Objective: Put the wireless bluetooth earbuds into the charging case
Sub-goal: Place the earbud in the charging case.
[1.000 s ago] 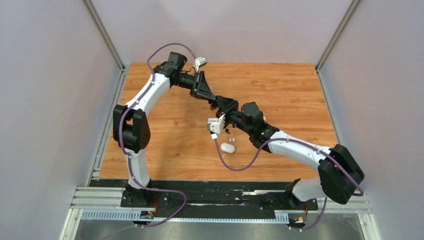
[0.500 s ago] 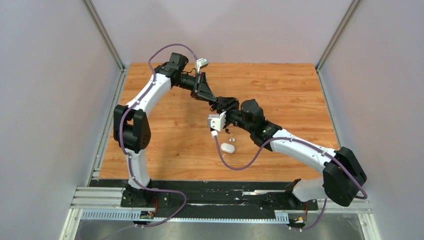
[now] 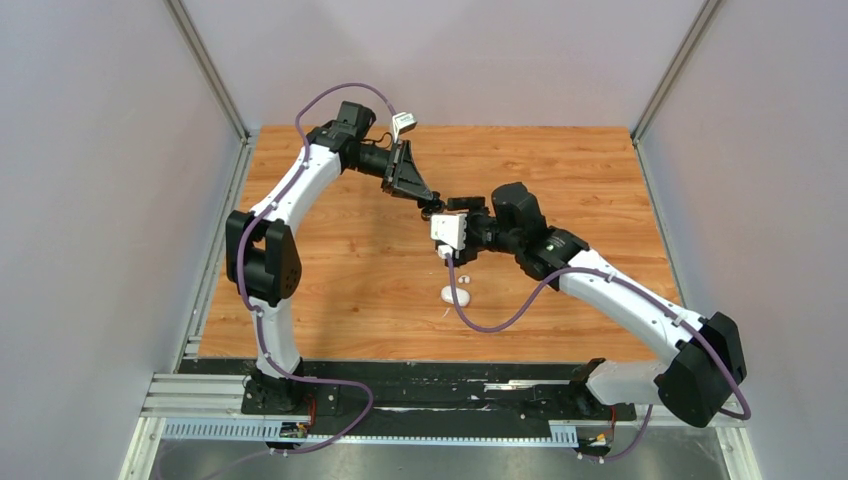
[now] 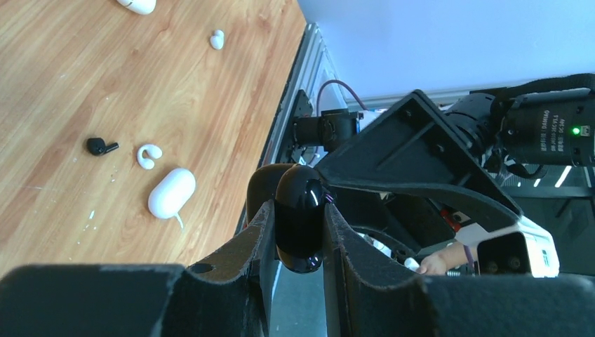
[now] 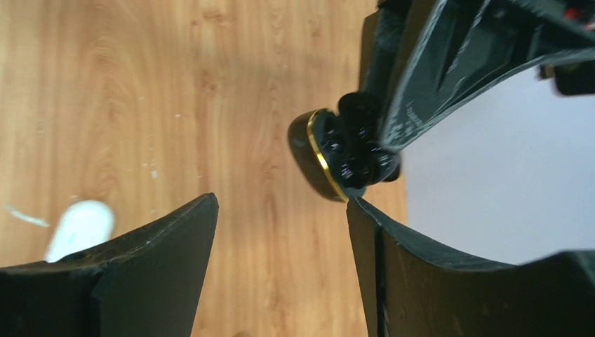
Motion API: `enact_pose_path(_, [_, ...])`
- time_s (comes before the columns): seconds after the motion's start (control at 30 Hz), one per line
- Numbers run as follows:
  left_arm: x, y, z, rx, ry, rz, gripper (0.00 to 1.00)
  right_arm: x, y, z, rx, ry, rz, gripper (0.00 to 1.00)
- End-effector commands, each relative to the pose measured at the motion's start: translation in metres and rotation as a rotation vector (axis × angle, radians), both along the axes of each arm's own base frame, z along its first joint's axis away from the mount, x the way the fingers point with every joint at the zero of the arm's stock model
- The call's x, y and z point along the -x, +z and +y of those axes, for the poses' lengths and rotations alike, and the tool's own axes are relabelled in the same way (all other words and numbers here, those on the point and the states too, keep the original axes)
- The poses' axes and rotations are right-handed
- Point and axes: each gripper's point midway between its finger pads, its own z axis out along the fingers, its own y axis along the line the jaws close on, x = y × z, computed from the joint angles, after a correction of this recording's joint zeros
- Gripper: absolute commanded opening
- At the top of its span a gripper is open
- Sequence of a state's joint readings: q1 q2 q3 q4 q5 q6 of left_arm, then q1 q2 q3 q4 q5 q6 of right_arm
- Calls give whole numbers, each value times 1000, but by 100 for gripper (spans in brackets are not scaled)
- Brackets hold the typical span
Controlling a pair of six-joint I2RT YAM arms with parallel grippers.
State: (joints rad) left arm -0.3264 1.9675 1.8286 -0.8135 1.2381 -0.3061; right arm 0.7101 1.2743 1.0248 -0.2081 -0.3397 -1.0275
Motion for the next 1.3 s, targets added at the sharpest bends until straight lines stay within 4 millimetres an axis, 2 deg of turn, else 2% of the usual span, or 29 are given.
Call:
enact_pose_path(0.0, [5, 24, 1, 55, -31, -57, 0, 17, 8, -6, -58, -20, 172, 71])
enact_pose_path(0.17, [6, 22, 3, 47, -39, -97, 0, 10, 42, -8, -201, -124, 324, 74])
enact_pose_path(0.33, [14, 15, 7, 34, -67, -138, 0, -7, 73, -8, -345, -233, 502, 67])
enact_pose_path(0.53, [23, 21, 10, 52, -94, -182, 0, -12, 56, 8, -343, -205, 647, 60])
enact_pose_path(0.57, [26, 22, 11, 52, -98, -176, 0, -10, 54, 10, -333, -180, 652, 55])
enact_pose_path(0.67, [30, 19, 13, 48, -112, -191, 0, 0, 61, 13, -312, -87, 601, 31])
enact_pose_path(0.7, [32, 19, 14, 44, -113, -181, 0, 2, 62, 13, -305, -62, 583, 29])
enact_pose_path(1.07, [37, 16, 16, 28, -110, -172, 0, 5, 47, 19, -211, 45, 459, 31])
enact_pose_path(1.27, [39, 18, 15, 40, -117, -168, 0, 3, 37, 24, -182, 48, 456, 30])
